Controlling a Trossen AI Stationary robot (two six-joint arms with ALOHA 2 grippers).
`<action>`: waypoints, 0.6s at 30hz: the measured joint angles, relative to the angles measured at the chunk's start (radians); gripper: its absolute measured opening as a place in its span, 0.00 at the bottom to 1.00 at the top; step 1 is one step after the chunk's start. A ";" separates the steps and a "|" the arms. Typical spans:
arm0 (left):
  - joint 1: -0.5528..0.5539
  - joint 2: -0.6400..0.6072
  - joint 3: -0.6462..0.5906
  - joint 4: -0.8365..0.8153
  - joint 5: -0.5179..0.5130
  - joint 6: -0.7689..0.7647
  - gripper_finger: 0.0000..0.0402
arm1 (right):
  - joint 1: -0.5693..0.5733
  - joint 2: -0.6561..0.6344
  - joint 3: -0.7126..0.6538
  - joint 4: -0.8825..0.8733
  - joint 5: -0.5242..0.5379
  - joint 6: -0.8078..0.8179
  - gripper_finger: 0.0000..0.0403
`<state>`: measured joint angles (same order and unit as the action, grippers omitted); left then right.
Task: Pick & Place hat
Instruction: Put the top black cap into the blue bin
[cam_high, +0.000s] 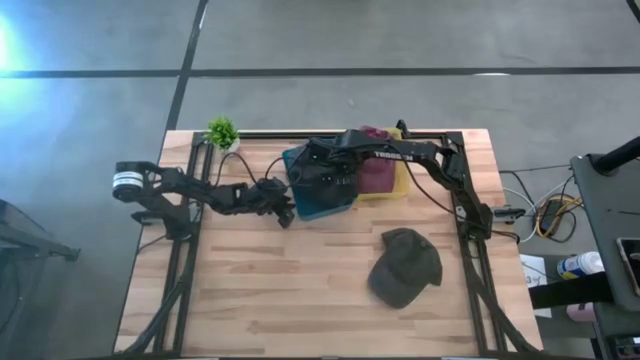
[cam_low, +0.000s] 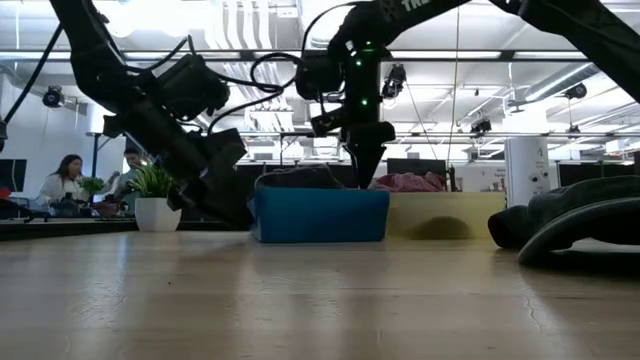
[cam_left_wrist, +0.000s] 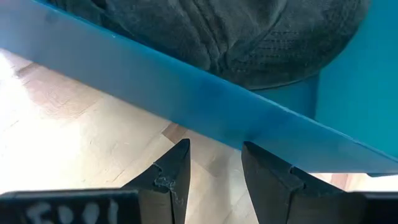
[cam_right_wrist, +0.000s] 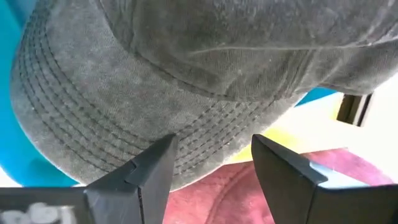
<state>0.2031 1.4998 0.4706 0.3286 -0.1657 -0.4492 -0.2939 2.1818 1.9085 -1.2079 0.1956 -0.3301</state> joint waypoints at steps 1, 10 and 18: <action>0.000 0.000 0.000 0.000 0.001 -0.001 0.34 | 0.005 0.001 0.006 0.001 0.000 0.000 0.53; -0.003 0.074 -0.002 0.036 0.033 -0.060 0.34 | 0.031 0.003 0.008 0.046 -0.166 0.060 0.53; -0.010 0.061 0.002 0.062 0.014 -0.069 0.34 | 0.081 0.004 -0.011 0.101 -0.181 0.064 0.53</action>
<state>0.1932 1.5608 0.4729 0.3911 -0.1514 -0.5181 -0.2128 2.1860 1.8978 -1.1070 0.0144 -0.2659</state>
